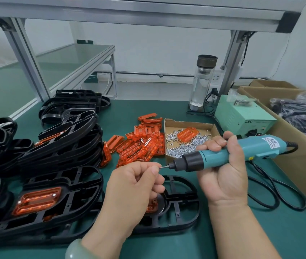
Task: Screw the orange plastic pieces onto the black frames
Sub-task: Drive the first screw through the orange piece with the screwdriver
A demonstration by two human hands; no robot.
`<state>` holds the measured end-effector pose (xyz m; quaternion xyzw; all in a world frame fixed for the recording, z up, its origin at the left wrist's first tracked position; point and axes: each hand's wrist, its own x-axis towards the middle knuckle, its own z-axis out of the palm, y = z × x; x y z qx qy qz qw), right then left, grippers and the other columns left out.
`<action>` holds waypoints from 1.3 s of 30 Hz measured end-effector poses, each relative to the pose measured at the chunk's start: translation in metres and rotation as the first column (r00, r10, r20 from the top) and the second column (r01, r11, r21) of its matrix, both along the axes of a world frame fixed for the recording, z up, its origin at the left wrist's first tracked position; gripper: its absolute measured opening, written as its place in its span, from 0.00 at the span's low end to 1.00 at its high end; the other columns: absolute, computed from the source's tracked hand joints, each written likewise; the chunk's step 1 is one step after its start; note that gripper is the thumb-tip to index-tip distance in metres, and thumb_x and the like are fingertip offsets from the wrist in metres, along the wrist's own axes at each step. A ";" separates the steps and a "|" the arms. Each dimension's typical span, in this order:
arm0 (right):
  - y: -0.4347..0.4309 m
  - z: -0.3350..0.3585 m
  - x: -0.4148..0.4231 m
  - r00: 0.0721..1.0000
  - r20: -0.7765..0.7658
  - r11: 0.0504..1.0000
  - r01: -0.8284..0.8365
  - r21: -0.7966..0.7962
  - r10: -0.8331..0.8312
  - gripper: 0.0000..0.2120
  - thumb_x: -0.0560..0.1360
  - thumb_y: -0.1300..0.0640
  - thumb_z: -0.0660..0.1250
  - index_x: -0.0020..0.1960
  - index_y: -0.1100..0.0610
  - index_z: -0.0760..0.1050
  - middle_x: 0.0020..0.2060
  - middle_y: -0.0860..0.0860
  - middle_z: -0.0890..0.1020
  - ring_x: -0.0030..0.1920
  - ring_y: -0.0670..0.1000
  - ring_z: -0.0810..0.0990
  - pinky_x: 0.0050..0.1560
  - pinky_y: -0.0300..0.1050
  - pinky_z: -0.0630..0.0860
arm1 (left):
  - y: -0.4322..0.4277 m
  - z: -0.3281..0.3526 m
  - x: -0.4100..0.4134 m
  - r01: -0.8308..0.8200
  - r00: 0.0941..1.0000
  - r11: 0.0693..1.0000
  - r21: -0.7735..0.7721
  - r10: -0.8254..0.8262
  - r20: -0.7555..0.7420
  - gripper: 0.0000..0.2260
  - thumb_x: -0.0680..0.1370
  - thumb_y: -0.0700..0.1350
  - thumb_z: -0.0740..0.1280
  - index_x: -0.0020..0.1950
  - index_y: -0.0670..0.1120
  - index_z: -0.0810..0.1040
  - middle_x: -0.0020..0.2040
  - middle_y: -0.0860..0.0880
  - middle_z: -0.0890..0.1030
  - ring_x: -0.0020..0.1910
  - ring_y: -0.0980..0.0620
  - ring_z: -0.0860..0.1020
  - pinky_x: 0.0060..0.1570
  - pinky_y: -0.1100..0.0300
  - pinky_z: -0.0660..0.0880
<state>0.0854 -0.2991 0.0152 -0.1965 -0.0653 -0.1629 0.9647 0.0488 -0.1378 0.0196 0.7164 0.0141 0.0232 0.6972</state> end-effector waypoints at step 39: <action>-0.001 0.000 -0.002 0.999 -0.025 0.999 0.042 -0.027 -0.042 0.02 0.75 0.55 0.62 0.47 0.51 0.72 0.32 0.44 0.72 0.30 0.42 0.73 0.40 0.38 0.77 | 0.012 -0.007 -0.008 0.007 0.990 0.974 0.225 -0.039 0.137 0.12 0.74 0.42 0.71 0.52 0.58 0.79 0.42 0.62 0.83 0.43 0.65 0.80 0.40 0.76 0.72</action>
